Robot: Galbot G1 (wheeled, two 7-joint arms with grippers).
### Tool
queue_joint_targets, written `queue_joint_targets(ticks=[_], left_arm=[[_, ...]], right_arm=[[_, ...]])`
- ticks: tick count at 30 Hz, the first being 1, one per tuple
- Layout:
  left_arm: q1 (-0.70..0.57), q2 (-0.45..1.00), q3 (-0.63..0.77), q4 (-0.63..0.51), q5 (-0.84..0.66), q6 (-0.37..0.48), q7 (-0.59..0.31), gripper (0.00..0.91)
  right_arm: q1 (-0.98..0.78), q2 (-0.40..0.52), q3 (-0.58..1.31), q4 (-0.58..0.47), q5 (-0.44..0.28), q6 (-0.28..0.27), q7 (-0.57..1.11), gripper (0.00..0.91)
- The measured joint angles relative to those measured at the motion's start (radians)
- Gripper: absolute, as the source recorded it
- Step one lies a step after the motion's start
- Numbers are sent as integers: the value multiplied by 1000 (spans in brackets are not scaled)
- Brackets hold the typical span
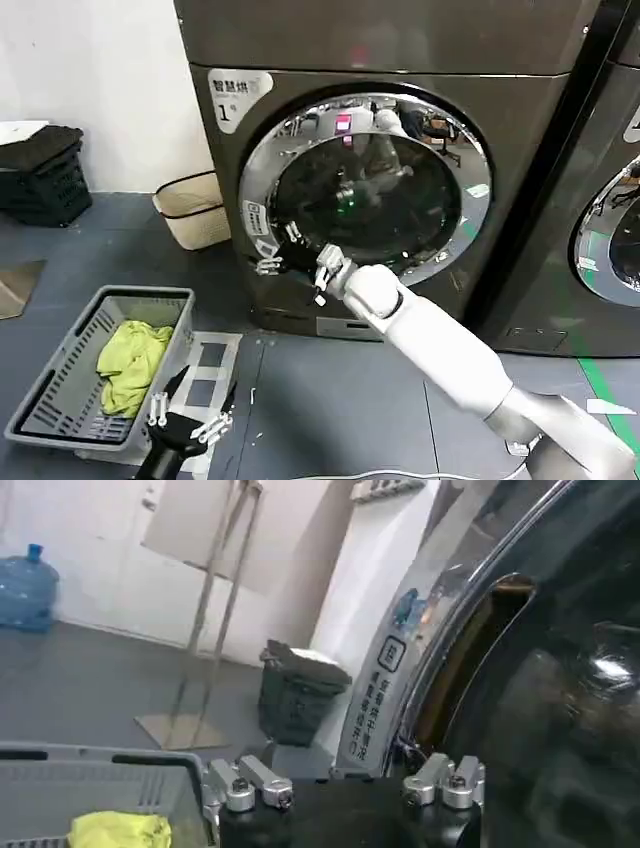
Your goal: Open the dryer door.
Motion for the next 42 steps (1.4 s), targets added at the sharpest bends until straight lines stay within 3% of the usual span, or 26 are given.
queue_joint_targets(ticks=[17,26,42], left_arm=[[-15,30,-39,-3,-25,2,2,907],[-40,63,-73,-1,-60,17,7,907],[-121,174,-192,29,-266,38,91,907]], right_arm=[[-9,-102,-21,79,73,124,-263,907],[0,-161,-20,94,177,208,-464,907],[-21,-246,31,109,325,275,-854,907]])
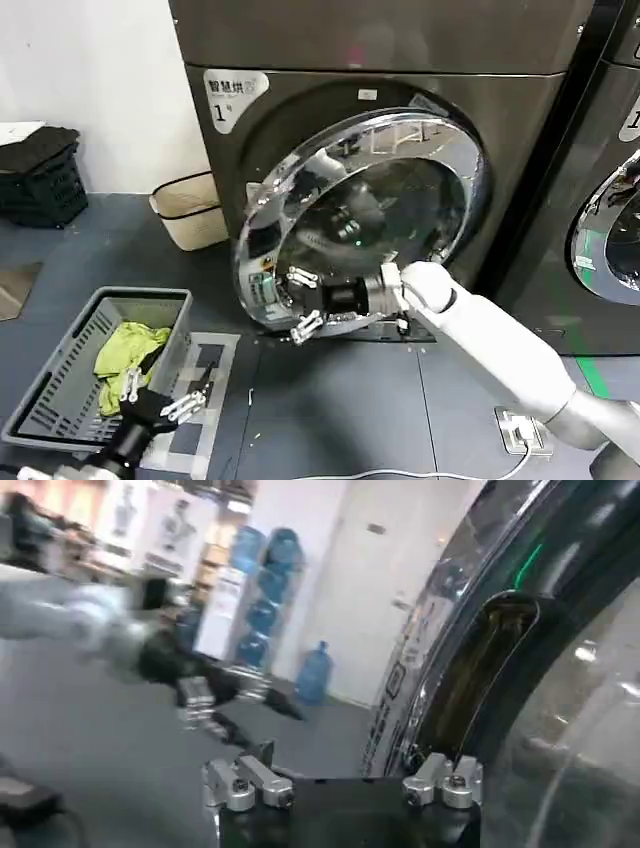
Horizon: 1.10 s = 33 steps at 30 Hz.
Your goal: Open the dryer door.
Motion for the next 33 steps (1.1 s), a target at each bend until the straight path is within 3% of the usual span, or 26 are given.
queue_joint_targets(ticks=[11,33], left_arm=[[-104,124,-34,72,-136,33,40,907],[-405,406,116,325,-282,53,61,907]], right_arm=[[-46,-86,52,75,60,1,-179,907],[-353,-316,387,318,75,-2,-223,907]])
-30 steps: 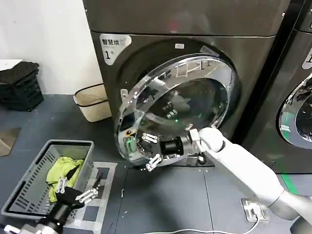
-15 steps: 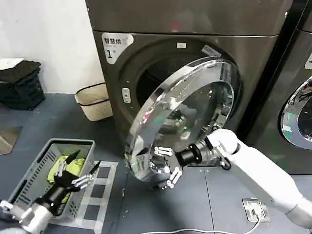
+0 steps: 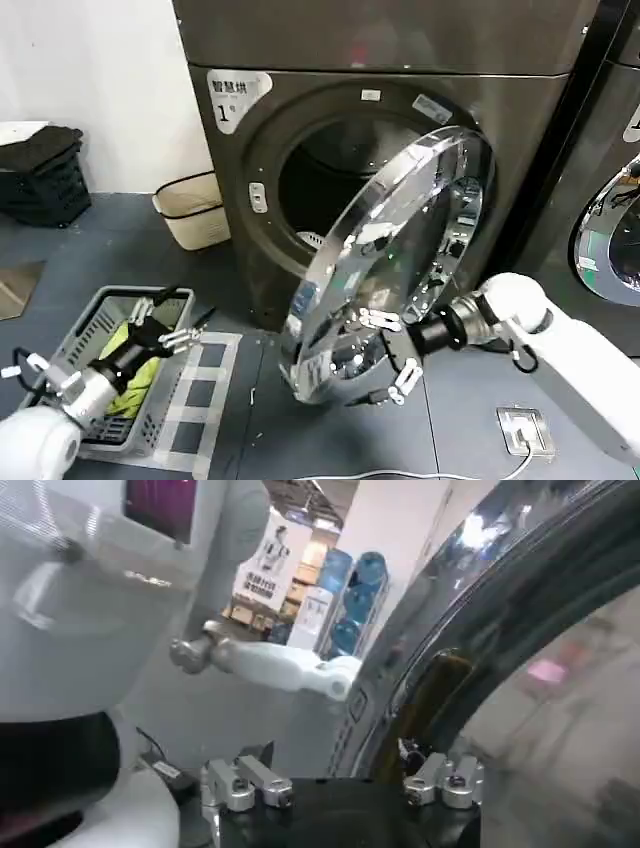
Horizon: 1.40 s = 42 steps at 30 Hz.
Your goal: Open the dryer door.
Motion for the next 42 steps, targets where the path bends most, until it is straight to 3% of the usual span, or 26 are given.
queue_joint_targets(ticks=[9,21,26,30,42], left_arm=[[-121,71,109,42,-8,-11,44,907],[-307,58,432,73,21,-29,78,907],[-395,21,558,96,25,-42,85,907],[-457,-5,639,117,20,-57,86,907],[-591,-60,821,169,22,-77,83,907]], right_arm=[[-296,-72,271,108,16,28,0,907],[-698,-45,722,121,25,70,13,907],[-934,21,973,144,-7,118,99,907],[-1098,110,1147,175,-46,116,236,907],[-1314,390,1458,175,-261,22,788,907]])
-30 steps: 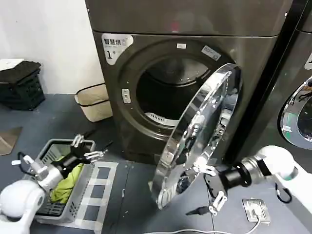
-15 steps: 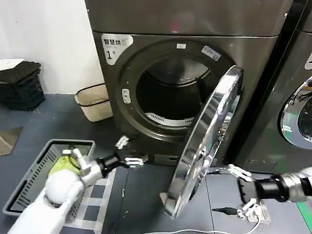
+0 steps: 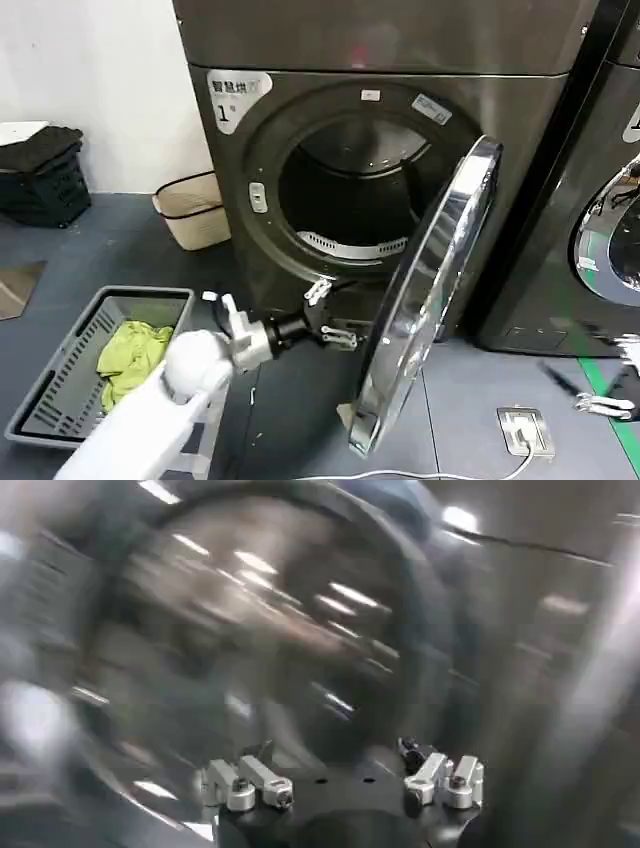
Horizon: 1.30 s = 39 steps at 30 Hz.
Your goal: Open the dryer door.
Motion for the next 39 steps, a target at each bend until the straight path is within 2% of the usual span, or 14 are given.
queue_joint_targets(ticks=[4,7,9,13,21,28,32,39], left_arm=[[-33,-17,40,15,-3,-1,-2,907],[-49,-29,61,21,-5,0,-3,907],[-58,-36,72,27,-6,0,-4,907],[-81,-58,101,45,-6,0,-10,907],[-146,-112,176,96,-9,-2,-25,907],[-219,-168,249,155,-9,-6,-28,907],[-253,-207,288,187,-6,-12,-33,907],[-306,-269,346,241,-2,-40,-54,907]], right_arm=[[-9,66,61,-21,-52,-60,117,907],[-13,119,112,-26,-92,-134,198,907],[-14,158,147,-37,-115,-156,248,907],[-11,229,215,-71,-175,-154,317,907],[16,352,357,-169,-188,-156,444,907],[52,415,459,-263,-273,-180,588,907],[75,449,510,-316,-334,-166,666,907],[66,469,584,-419,-369,-144,772,907]])
